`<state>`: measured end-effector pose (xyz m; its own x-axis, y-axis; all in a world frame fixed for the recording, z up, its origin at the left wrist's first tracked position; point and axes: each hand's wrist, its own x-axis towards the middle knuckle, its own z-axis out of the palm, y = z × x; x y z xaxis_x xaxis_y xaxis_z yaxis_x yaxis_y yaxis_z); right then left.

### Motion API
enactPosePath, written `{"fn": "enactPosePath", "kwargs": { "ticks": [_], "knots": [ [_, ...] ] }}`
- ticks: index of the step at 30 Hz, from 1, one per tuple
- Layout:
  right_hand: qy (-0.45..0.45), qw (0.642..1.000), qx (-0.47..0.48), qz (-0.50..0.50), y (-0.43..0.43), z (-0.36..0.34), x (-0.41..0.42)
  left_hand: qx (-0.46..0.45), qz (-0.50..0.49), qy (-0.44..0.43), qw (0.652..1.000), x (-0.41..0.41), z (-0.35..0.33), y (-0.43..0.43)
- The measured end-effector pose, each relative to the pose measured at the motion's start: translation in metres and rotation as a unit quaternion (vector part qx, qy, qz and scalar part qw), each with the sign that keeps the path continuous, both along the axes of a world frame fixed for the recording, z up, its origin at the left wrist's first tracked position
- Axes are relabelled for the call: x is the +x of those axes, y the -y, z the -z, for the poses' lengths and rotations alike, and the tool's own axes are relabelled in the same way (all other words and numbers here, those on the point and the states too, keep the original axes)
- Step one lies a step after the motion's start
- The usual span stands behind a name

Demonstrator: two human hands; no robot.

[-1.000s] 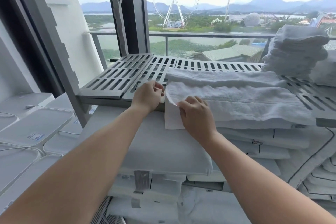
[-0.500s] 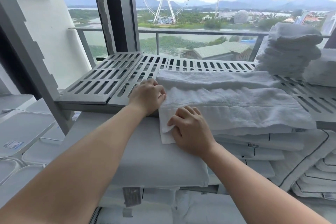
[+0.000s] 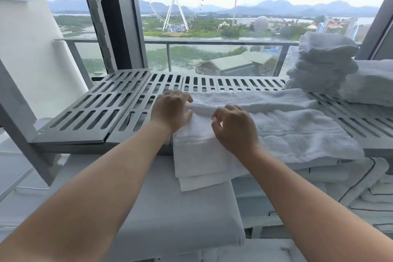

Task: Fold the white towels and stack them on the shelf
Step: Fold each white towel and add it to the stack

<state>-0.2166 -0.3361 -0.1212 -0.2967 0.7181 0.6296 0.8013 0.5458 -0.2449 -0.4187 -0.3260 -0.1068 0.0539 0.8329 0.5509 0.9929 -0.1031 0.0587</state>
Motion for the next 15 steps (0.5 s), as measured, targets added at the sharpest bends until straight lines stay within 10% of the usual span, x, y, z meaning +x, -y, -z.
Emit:
{"fn": "enactPosePath", "kwargs": {
  "ticks": [15],
  "knots": [
    [0.156, 0.955, -0.159, 0.197, -0.111, -0.015, 0.101, -0.119, 0.023, -0.084, 0.989, 0.069, -0.010, -0.064]
  ]
}}
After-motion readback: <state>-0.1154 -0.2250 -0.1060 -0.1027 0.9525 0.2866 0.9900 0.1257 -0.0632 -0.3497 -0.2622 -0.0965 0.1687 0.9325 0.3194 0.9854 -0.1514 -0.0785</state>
